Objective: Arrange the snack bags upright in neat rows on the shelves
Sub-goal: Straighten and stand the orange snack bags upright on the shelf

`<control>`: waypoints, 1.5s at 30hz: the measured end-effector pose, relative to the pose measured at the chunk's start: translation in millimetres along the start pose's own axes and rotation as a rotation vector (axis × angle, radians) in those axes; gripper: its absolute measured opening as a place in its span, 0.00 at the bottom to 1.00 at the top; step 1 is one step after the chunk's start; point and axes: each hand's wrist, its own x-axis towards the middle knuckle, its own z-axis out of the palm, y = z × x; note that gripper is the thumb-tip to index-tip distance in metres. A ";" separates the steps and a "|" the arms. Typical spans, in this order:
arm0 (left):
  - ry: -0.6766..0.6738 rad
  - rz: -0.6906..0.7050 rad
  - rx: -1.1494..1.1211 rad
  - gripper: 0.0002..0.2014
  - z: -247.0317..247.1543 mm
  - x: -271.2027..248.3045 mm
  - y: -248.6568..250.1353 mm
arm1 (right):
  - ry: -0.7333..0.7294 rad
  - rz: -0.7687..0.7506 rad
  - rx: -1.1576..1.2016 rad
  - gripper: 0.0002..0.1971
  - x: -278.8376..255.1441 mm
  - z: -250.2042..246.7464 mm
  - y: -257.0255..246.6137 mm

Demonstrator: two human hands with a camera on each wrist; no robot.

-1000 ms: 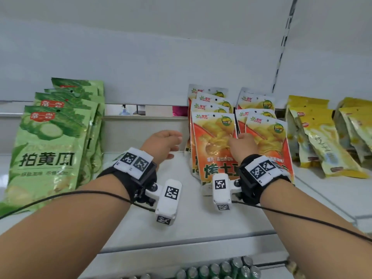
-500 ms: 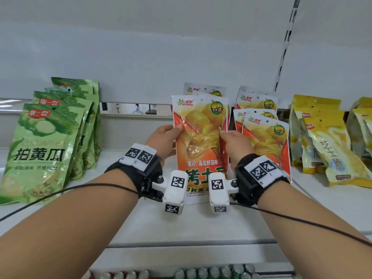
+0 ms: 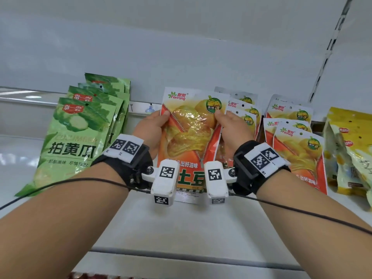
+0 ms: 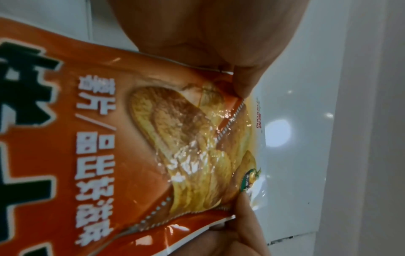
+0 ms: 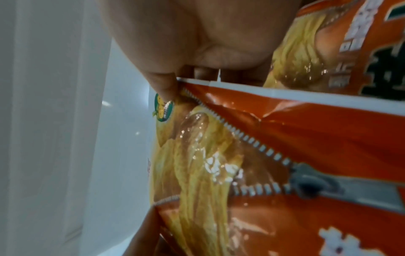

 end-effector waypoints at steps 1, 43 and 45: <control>0.001 0.000 -0.004 0.11 -5.4 0.5 1.5 | -0.022 0.018 0.000 0.15 0.4 6.3 3.9; 0.064 -0.163 0.056 0.07 -82.9 19.8 -55.7 | -0.189 0.262 0.151 0.07 1.8 57.4 98.9; 0.004 -0.196 0.082 0.06 -82.2 17.4 -56.2 | -0.146 0.225 0.131 0.07 3.9 56.8 100.0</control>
